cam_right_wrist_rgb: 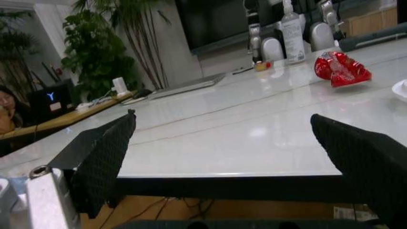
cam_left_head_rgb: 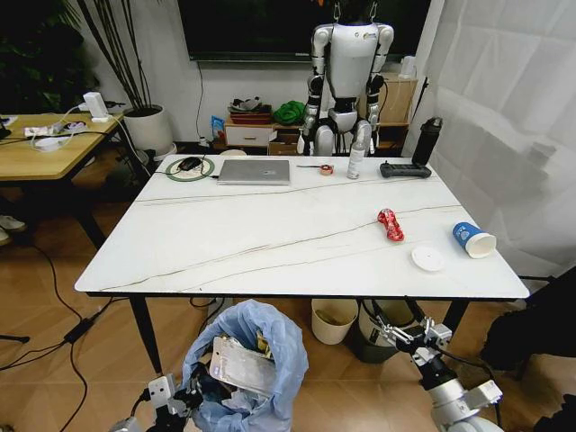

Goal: Pick up the trash bin and place the trash from the table into it.

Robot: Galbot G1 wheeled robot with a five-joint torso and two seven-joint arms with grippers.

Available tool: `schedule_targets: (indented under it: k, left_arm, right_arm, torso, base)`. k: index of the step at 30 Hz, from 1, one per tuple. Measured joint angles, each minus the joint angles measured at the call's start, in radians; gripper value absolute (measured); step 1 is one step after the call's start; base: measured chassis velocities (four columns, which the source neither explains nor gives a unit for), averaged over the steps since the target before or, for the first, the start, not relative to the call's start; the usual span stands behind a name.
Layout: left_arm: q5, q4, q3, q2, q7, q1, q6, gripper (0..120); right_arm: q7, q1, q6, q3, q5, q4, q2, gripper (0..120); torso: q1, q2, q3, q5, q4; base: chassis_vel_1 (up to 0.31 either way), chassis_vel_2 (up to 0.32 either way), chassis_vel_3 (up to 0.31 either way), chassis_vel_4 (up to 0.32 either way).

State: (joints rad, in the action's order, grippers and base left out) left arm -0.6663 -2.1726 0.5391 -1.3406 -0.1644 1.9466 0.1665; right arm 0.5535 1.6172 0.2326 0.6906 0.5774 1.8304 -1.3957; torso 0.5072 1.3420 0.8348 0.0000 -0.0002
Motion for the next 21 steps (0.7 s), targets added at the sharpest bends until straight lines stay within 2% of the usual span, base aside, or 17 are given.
schedule_targets:
  k: [21]
  left_arm:
    - [-0.001,0.002,-0.001,-0.001,0.000,-0.002,0.000,0]
  right_arm:
    - [0.005,-0.009,0.000,-0.001,0.013,-0.006,0.000,100]
  torso:
    - [0.000,0.000,0.000,0.0000,-0.0002]
  base:
    - [-0.082,-0.093,0.095,0.089]
